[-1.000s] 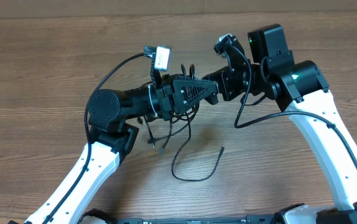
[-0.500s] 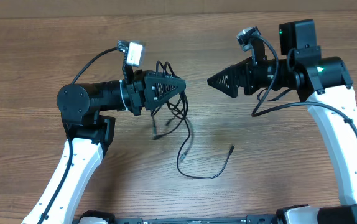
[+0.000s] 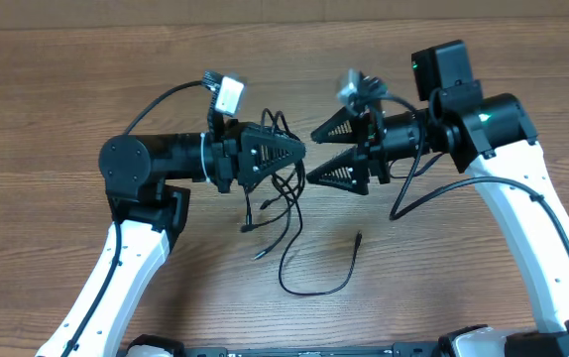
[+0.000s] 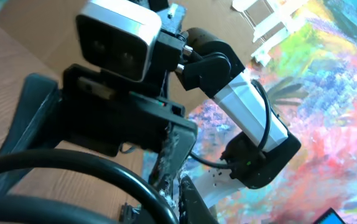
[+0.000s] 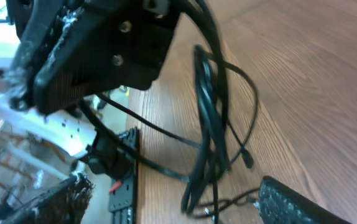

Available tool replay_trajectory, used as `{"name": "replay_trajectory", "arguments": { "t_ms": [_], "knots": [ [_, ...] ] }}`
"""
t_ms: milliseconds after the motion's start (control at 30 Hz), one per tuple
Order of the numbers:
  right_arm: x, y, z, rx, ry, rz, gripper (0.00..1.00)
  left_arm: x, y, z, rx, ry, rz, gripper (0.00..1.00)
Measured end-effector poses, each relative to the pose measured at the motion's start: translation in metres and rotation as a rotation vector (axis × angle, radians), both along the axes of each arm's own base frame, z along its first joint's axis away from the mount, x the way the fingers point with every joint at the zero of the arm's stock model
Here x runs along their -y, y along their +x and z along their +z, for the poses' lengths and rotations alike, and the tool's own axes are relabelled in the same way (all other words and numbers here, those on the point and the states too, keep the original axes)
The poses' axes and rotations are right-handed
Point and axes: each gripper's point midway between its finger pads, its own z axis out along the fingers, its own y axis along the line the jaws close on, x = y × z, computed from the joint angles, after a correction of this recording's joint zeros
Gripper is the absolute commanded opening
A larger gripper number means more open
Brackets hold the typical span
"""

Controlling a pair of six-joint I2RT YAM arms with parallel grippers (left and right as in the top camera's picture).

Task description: Untangle cables

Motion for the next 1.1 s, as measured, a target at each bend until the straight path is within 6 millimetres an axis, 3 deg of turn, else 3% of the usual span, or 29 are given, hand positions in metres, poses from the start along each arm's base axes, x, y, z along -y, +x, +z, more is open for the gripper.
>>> {"name": "replay_trajectory", "arguments": {
  "t_ms": [233, 367, 400, 433, 733, 833, 1000, 1100],
  "knots": [
    [-0.001, 0.0, -0.002, 0.029, -0.01, 0.01, 0.78, 0.013, -0.008, 0.002, -0.007, -0.014, -0.026, 0.04],
    [-0.001, 0.001, -0.004, 0.042, -0.021, 0.005, 0.46, 0.021, -0.015, 0.004, -0.006, -0.02, -0.051, 0.04],
    [-0.001, 0.001, -0.004, 0.036, -0.023, 0.003, 0.3, 0.022, -0.015, 0.004, -0.007, -0.022, -0.051, 0.04],
    [-0.001, 0.001, -0.004, 0.031, -0.025, 0.001, 0.04, 0.022, -0.015, 0.005, -0.007, -0.024, -0.048, 0.04],
    [0.001, -0.001, -0.007, 0.007, -0.039, -0.005, 0.04, 0.021, -0.011, 0.005, -0.009, -0.03, -0.031, 0.04],
    [0.005, -0.002, -0.008, -0.018, -0.041, -0.014, 0.04, 0.012, -0.001, 0.002, -0.029, -0.022, 0.007, 0.04],
    [0.016, 0.002, -0.004, -0.02, -0.034, -0.049, 0.04, -0.009, 0.029, -0.019, -0.136, 0.023, 0.107, 0.04],
    [0.02, -0.007, 0.013, 0.036, -0.014, -0.052, 0.04, -0.016, 0.041, -0.043, -0.201, 0.076, 0.155, 0.04]
  ]
}}
